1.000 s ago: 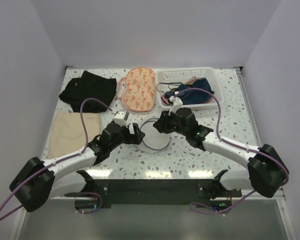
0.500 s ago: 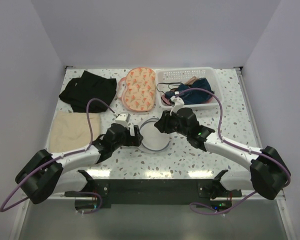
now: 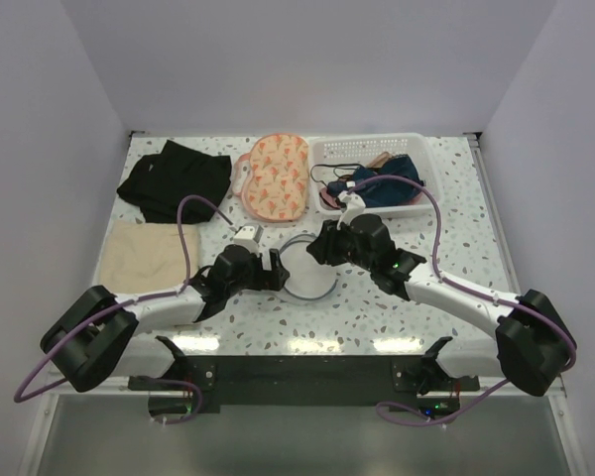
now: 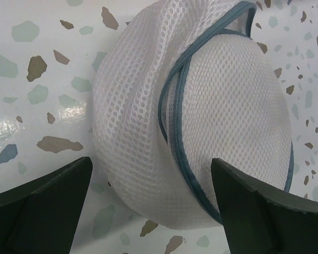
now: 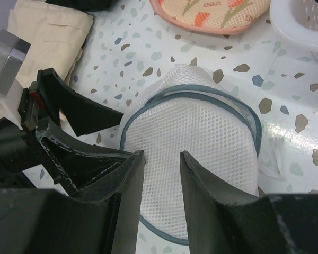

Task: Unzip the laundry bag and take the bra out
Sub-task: Close the laundry bag at the center of the board, then move the laundry bag to the center of the board.

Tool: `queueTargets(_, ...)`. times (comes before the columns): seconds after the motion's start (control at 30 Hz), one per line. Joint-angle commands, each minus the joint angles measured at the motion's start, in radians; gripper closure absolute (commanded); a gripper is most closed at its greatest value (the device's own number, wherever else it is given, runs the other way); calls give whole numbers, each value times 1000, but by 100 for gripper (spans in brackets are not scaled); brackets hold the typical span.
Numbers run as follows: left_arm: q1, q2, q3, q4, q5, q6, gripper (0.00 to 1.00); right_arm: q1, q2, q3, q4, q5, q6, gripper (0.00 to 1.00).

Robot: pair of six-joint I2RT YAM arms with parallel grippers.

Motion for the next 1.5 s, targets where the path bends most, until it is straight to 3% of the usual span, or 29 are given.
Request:
queueTargets(0.0,5,13,2,88,25,-23,1,3,-12,-3,7,12,-7,62)
queueTargets(0.13,5,15,8,85,23,-20,12,4,-15,-4,1,14,-7,62)
queueTargets(0.27,5,15,9,83,20,-20,33,3,-24,-7,-2,14,-7,62)
queueTargets(0.43,5,19,12,88,19,-17,52,3,-37,-7,-8,14,-7,62)
queueTargets(0.57,5,30,21,88,15,-14,76,3,-47,-7,-17,35,-11,62)
queueTargets(0.77,5,29,58,48,-9,15,100,3,-66,-9,-31,51,-16,62)
queueTargets(1.3,6,-57,235,-101,-204,141,100,3,-175,-41,-55,121,-20,61)
queueTargets(1.47,62,-25,325,-133,-228,172,100,3,-210,-49,-72,141,-28,61)
